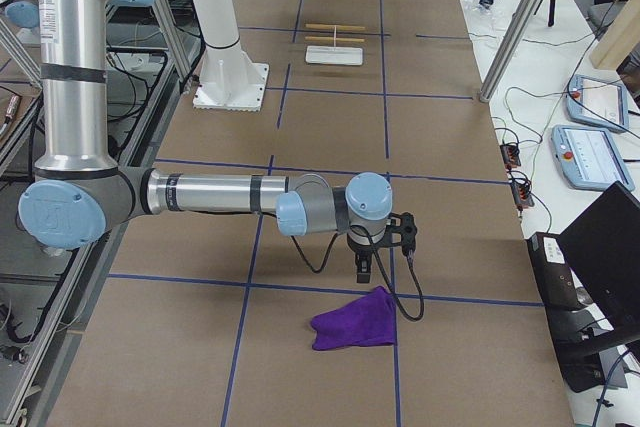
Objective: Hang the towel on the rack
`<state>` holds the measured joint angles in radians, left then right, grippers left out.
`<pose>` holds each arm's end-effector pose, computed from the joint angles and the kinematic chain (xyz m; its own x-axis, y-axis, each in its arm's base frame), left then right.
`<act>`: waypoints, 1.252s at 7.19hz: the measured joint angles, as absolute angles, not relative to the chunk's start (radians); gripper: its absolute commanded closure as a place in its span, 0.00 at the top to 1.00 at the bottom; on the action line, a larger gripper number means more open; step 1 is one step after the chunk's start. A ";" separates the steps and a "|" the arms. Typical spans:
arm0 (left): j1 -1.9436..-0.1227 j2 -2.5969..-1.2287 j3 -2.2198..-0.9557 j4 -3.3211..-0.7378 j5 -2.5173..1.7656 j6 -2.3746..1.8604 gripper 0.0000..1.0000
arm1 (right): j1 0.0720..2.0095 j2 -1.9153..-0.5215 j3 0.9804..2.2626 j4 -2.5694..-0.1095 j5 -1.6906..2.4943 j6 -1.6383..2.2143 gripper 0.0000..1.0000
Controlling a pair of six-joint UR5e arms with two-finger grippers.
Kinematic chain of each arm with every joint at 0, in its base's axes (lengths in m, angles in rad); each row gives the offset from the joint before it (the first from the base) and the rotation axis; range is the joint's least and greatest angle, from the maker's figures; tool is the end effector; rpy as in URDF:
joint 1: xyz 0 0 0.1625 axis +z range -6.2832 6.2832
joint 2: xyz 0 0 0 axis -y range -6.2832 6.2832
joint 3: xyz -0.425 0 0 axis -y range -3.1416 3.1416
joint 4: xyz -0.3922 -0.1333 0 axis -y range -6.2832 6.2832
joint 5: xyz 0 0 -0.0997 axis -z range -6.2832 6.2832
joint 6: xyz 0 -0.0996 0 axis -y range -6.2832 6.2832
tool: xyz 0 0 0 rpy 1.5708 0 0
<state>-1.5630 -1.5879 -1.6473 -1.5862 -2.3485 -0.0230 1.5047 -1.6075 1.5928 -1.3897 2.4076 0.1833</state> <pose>-0.0595 -0.5051 0.6105 0.7119 0.0590 -0.6998 0.0086 0.9957 0.0927 0.0271 -0.4888 0.6423 0.6611 0.0152 0.7502 -0.0563 0.9980 0.0294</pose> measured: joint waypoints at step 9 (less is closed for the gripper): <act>-1.563 -1.589 -1.651 -1.588 -2.349 -0.022 1.00 | 1.317 -1.545 1.127 -0.771 2.212 0.196 0.24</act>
